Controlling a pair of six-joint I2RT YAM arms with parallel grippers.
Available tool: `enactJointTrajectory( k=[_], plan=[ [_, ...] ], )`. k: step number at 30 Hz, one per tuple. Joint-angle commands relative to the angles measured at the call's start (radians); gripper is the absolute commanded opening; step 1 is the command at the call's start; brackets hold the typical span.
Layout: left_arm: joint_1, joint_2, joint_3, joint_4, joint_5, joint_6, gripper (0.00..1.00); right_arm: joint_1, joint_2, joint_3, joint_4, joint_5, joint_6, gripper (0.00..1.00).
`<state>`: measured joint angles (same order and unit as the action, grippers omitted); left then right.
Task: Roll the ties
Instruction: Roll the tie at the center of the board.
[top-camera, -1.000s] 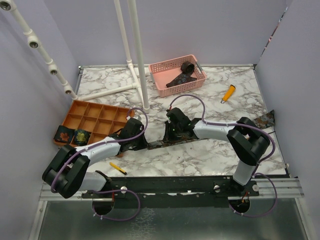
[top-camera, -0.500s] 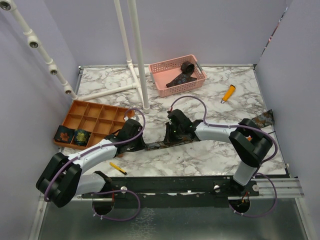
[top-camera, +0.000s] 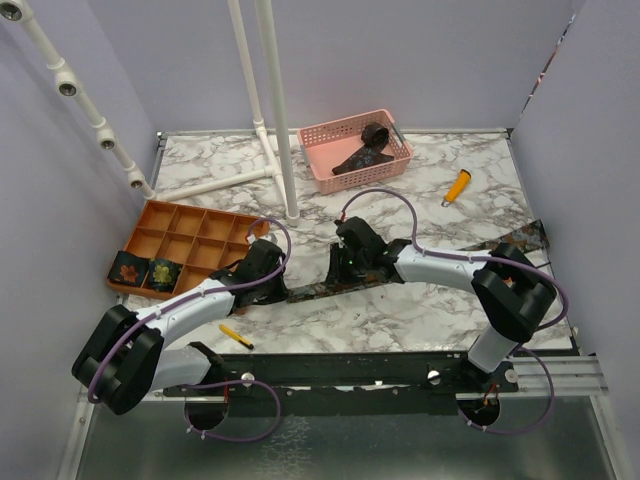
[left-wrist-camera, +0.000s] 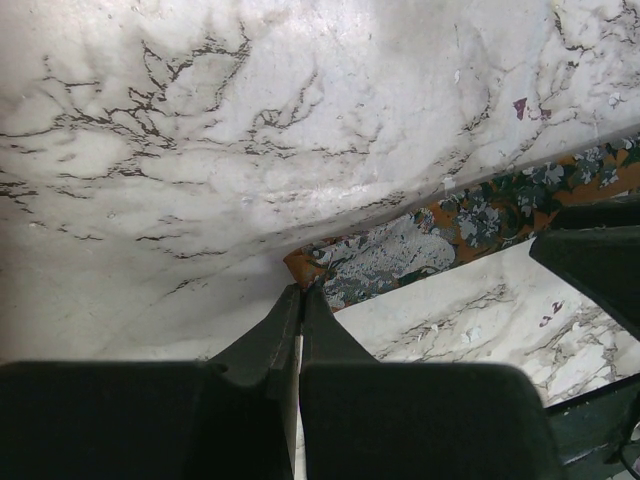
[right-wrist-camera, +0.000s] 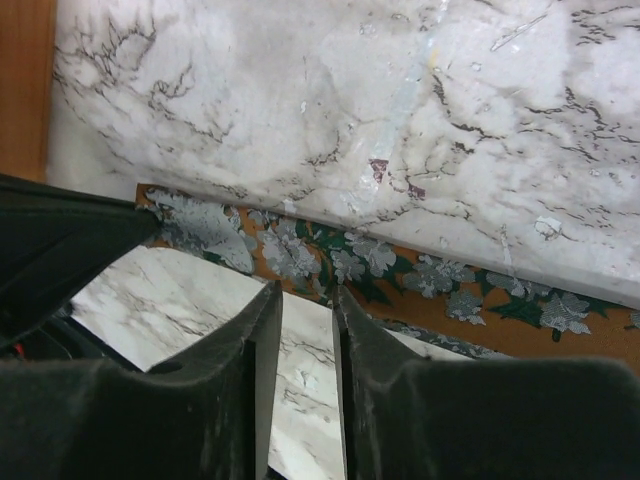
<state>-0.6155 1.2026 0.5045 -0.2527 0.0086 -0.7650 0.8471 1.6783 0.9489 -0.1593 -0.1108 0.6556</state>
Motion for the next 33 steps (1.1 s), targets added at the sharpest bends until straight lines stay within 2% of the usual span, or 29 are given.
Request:
enactJointTrajectory(
  k=[1,4,7,13,18,28,33],
  plan=[
    [-0.009,0.001,-0.007,-0.017,-0.029,0.010,0.00,0.014,-0.003,0.004,-0.044,0.010,-0.019,0.34],
    [-0.010,0.000,-0.005,-0.015,-0.031,0.010,0.00,0.015,0.023,0.025,-0.068,0.036,-0.024,0.36],
    [-0.010,-0.002,-0.004,-0.017,-0.032,0.010,0.00,0.015,0.059,0.047,-0.089,0.055,-0.025,0.33],
    [-0.013,-0.017,-0.012,-0.016,-0.033,0.006,0.00,0.022,0.105,0.051,-0.112,0.063,-0.030,0.17],
    [-0.016,-0.018,-0.013,-0.015,-0.036,0.006,0.00,0.022,0.078,0.028,-0.114,0.078,-0.020,0.00],
    [-0.023,-0.015,-0.015,-0.017,-0.047,0.008,0.00,0.022,-0.051,0.017,-0.148,0.104,-0.023,0.00],
    [-0.024,-0.011,-0.016,-0.017,-0.051,0.007,0.00,0.023,-0.052,0.008,-0.147,0.071,-0.038,0.00]
  ],
)
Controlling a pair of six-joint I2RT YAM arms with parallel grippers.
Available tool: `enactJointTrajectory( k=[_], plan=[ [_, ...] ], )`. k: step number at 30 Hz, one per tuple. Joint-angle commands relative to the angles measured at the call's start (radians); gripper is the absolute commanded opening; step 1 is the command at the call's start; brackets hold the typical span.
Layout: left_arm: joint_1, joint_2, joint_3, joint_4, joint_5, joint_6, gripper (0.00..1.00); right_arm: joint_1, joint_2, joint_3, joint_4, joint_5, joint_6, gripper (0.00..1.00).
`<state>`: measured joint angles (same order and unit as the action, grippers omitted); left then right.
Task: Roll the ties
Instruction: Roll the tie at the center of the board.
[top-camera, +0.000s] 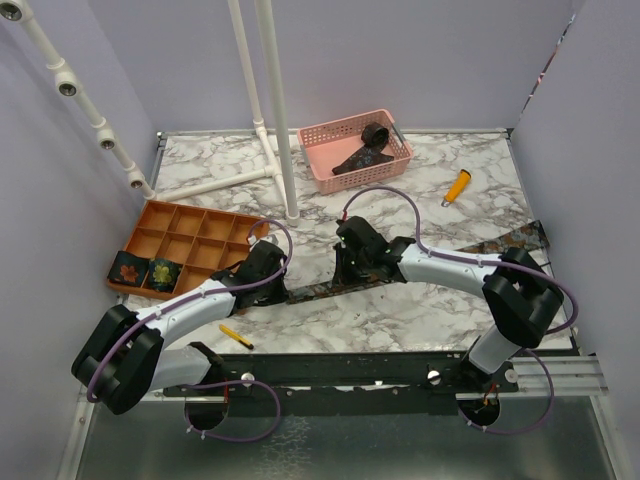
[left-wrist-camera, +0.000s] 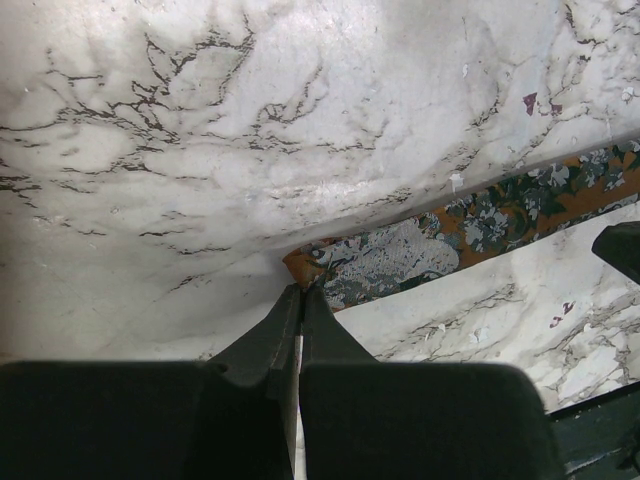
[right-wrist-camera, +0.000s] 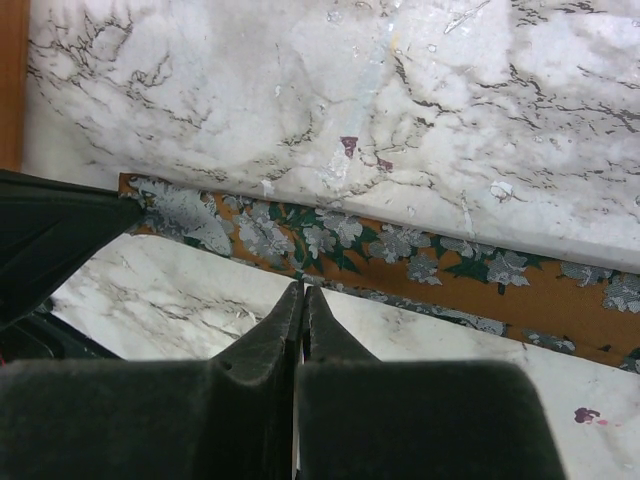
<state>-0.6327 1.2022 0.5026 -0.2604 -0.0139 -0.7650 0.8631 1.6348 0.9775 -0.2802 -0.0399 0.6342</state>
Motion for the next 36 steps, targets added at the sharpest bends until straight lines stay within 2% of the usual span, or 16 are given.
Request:
enactJointTrajectory(
  k=[1,3,7,9,11,16,29,31,36],
  plan=[
    [-0.007,-0.011,-0.013,-0.009,-0.029,0.006,0.00,0.007,-0.005,-0.026,-0.018,-0.010,-0.021,0.00],
    [-0.008,-0.011,-0.013,-0.009,-0.029,0.006,0.00,0.007,0.011,-0.026,-0.025,-0.006,-0.019,0.00],
    [-0.009,-0.008,-0.014,-0.009,-0.029,0.005,0.00,0.014,0.025,-0.018,-0.023,0.031,-0.016,0.26],
    [-0.010,-0.007,-0.012,-0.009,-0.029,0.006,0.00,0.020,0.027,-0.006,-0.024,0.067,-0.015,0.34],
    [-0.010,-0.005,-0.012,-0.010,-0.029,0.006,0.00,0.030,0.029,0.012,-0.029,0.095,-0.015,0.38],
    [-0.013,-0.007,-0.013,-0.010,-0.030,0.004,0.00,0.049,0.065,0.065,-0.047,0.119,-0.034,0.39],
    [-0.018,-0.015,-0.017,-0.008,-0.029,0.003,0.00,0.095,0.198,0.129,-0.125,0.140,-0.085,0.29],
    [-0.018,-0.013,-0.017,-0.010,-0.031,0.003,0.00,0.100,0.217,0.132,-0.132,0.141,-0.084,0.23],
    [-0.019,-0.019,-0.018,-0.010,-0.032,0.003,0.00,0.115,0.224,0.122,-0.141,0.163,-0.070,0.01]
  ],
)
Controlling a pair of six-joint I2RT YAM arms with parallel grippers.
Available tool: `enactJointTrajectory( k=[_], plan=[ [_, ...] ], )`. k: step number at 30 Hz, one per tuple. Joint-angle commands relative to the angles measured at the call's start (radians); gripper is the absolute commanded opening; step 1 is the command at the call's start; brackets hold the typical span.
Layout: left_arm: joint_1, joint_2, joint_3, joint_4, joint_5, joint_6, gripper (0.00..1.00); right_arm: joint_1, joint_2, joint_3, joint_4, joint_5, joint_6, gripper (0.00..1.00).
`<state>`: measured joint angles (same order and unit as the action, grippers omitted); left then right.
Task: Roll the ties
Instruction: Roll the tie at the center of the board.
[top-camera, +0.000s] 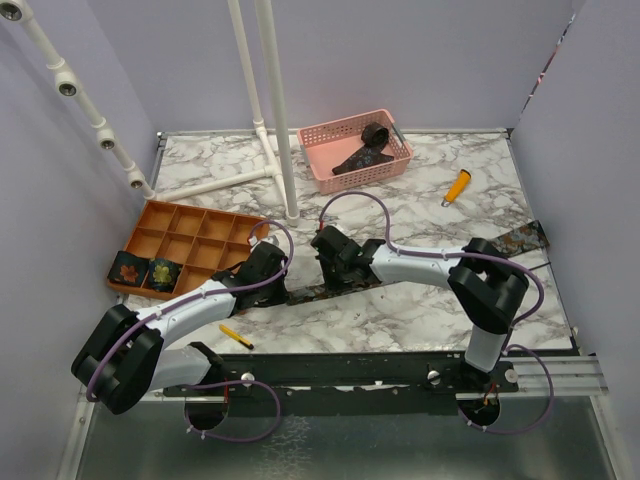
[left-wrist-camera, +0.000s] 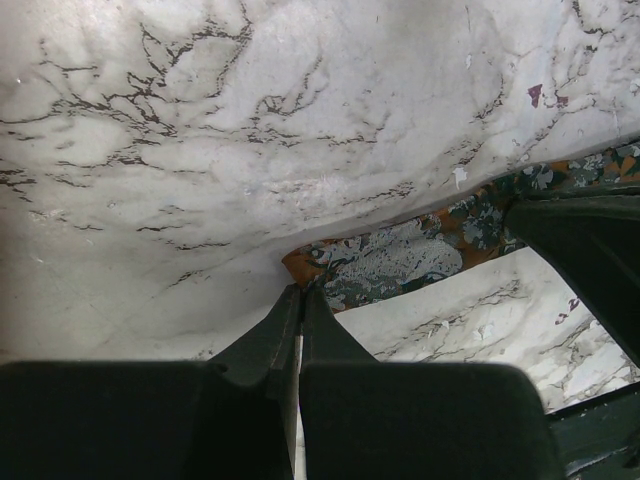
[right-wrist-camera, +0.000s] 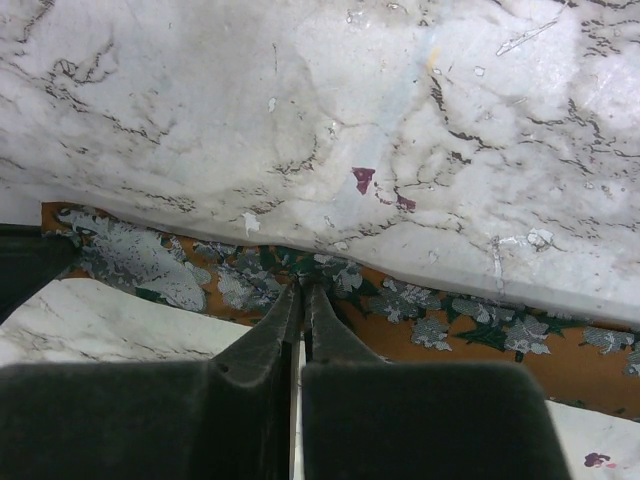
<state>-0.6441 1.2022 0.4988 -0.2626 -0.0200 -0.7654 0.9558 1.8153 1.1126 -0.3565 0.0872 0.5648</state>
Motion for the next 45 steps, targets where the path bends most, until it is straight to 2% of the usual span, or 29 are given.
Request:
enactJointTrajectory(
  k=[1,7,13,22,31,36,38,41,45],
  plan=[
    [-0.009,-0.019,-0.014,-0.008,-0.027,0.003,0.00,0.021,0.033,-0.018,-0.063,0.045,0.005,0.00],
    [-0.012,-0.021,-0.017,-0.007,-0.029,0.002,0.00,0.021,-0.067,-0.019,-0.094,0.128,0.036,0.00],
    [-0.015,-0.022,-0.016,-0.007,-0.033,0.002,0.00,0.021,-0.123,-0.005,-0.121,0.128,0.023,0.00],
    [-0.017,-0.020,-0.016,-0.009,-0.038,0.002,0.00,0.025,-0.110,-0.060,-0.086,0.053,0.020,0.00],
    [-0.022,-0.029,-0.014,-0.019,-0.040,-0.002,0.00,0.027,-0.094,-0.070,-0.061,0.065,0.036,0.00],
    [-0.025,-0.029,-0.014,-0.017,-0.040,-0.003,0.00,0.047,-0.135,-0.042,-0.058,0.090,0.033,0.30],
    [-0.027,-0.032,-0.015,-0.019,-0.041,-0.005,0.00,0.056,-0.127,-0.021,-0.067,0.102,0.032,0.37],
    [-0.029,-0.033,-0.014,-0.019,-0.043,-0.004,0.00,0.059,-0.100,0.000,-0.078,0.112,0.034,0.42],
    [-0.029,-0.032,-0.015,-0.019,-0.044,-0.005,0.00,0.064,-0.063,0.012,-0.072,0.112,0.031,0.42]
  ],
)
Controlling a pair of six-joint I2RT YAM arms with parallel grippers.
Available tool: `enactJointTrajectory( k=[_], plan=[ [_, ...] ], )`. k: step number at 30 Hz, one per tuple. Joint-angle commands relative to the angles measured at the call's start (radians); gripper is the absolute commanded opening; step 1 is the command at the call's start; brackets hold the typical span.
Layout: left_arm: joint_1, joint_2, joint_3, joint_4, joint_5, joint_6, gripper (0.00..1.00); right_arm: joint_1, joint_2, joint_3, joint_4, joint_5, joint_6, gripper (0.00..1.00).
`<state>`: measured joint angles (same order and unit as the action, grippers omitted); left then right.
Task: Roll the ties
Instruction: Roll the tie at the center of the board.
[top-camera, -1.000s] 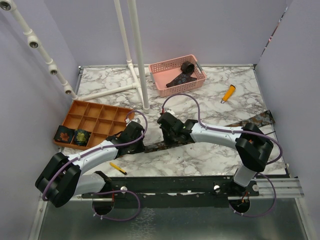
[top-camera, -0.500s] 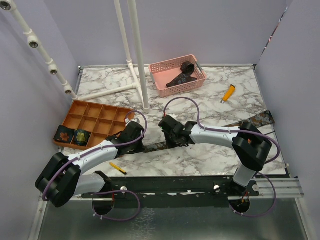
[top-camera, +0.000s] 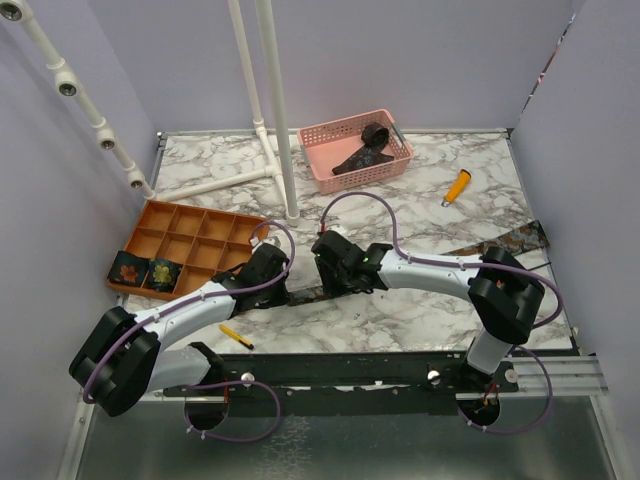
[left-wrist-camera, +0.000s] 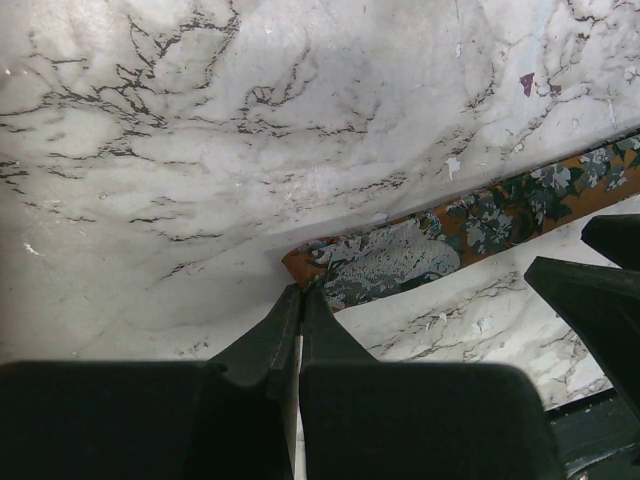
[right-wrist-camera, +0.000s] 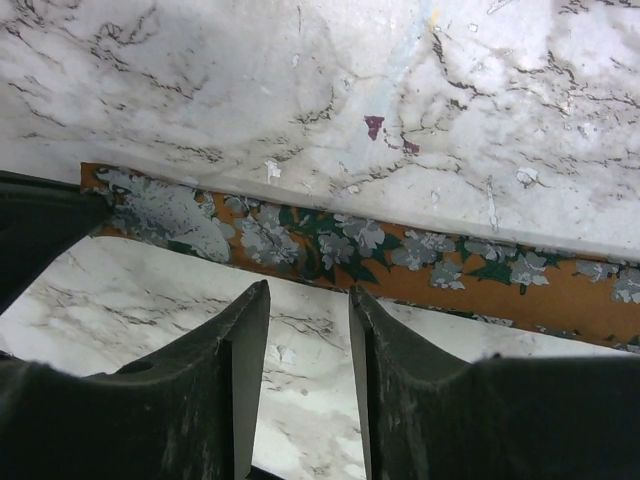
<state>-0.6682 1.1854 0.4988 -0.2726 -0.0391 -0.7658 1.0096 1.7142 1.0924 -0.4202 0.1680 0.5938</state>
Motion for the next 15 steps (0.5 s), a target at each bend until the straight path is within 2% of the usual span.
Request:
enactJointTrajectory(
  k=[1,3,6,12,15],
  plan=[
    [-0.007,-0.013,-0.014,-0.009,-0.024,-0.004,0.00,0.011,0.050,0.035,-0.010,0.031,0.000,0.42],
    [-0.006,-0.012,-0.015,-0.010,-0.025,-0.004,0.00,0.011,0.079,0.047,-0.018,0.038,0.000,0.41],
    [-0.008,-0.016,-0.014,-0.010,-0.024,-0.004,0.00,0.011,0.125,0.060,-0.031,0.041,-0.002,0.33],
    [-0.010,-0.025,-0.017,-0.009,-0.027,-0.005,0.00,0.011,0.175,0.033,-0.034,0.029,0.004,0.03],
    [-0.013,-0.025,-0.017,-0.009,-0.028,-0.004,0.00,0.012,0.136,0.000,-0.026,0.039,0.017,0.00]
  ],
)
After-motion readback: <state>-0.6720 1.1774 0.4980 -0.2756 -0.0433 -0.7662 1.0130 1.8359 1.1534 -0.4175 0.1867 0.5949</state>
